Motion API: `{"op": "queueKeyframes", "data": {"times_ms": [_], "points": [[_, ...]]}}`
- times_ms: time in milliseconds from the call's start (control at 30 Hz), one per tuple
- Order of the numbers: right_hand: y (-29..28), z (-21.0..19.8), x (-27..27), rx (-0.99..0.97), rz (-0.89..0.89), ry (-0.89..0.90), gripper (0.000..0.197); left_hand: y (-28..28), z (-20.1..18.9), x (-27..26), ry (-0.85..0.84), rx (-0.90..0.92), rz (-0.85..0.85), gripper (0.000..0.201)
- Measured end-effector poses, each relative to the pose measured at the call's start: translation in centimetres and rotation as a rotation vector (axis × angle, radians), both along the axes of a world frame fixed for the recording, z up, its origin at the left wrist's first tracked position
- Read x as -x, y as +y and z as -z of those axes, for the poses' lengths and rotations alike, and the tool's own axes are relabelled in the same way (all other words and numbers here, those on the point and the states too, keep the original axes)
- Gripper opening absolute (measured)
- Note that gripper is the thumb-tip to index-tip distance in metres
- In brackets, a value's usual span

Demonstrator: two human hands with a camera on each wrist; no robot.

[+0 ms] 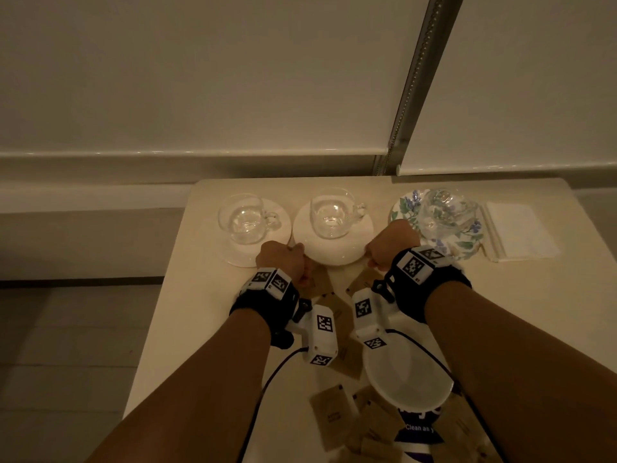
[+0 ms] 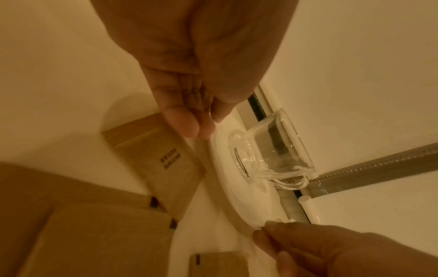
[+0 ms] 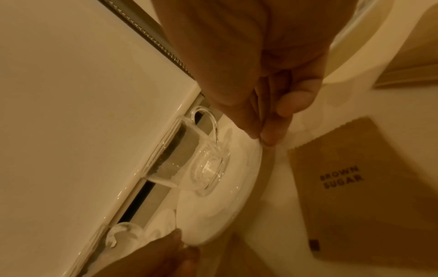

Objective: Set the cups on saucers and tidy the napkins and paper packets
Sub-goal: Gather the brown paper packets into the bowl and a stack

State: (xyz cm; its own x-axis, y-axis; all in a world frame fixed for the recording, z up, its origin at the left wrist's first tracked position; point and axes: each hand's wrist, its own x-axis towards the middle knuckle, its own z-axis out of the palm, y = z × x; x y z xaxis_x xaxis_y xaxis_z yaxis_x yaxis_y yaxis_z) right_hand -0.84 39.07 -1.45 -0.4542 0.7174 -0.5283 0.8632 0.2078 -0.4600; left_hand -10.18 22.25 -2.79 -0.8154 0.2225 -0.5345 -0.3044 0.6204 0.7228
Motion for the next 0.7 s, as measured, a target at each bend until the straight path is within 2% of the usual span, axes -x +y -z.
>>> {"op": "queueKeyframes", "data": {"times_ms": [100, 167, 333, 400, 600, 700], "points": [[1.0, -0.2, -1.5, 0.059, 0.097, 0.053, 0.018, -0.8, -1.1, -0.3, 0.197, 0.096, 0.048, 0.035], [2.5, -0.8, -3.8, 0.054, 0.158, 0.061, 0.015, -0.4, -2.3, -1.1, 0.261, 0.020, 0.102, 0.030], [7.2, -1.9, -10.0, -0.103, 0.284, -0.025, 0.031, 5.0, -3.9, -3.7, 0.156, -0.031, 0.504, 0.022], [8.7, -1.6, -11.4, -0.093, 0.337, -0.010, 0.031, 7.3, -3.7, -4.4, 0.107, -0.026, 0.579, 0.022], [9.7, -0.4, -11.8, -0.010, 0.410, 0.136, 0.026, 11.4, -1.9, -5.2, 0.098, 0.092, 0.620, 0.035], [9.6, 0.3, -11.3, -0.001, 0.392, 0.176, 0.022, 12.9, -0.7, -5.1, 0.024, 0.066, 0.545, 0.036]]}}
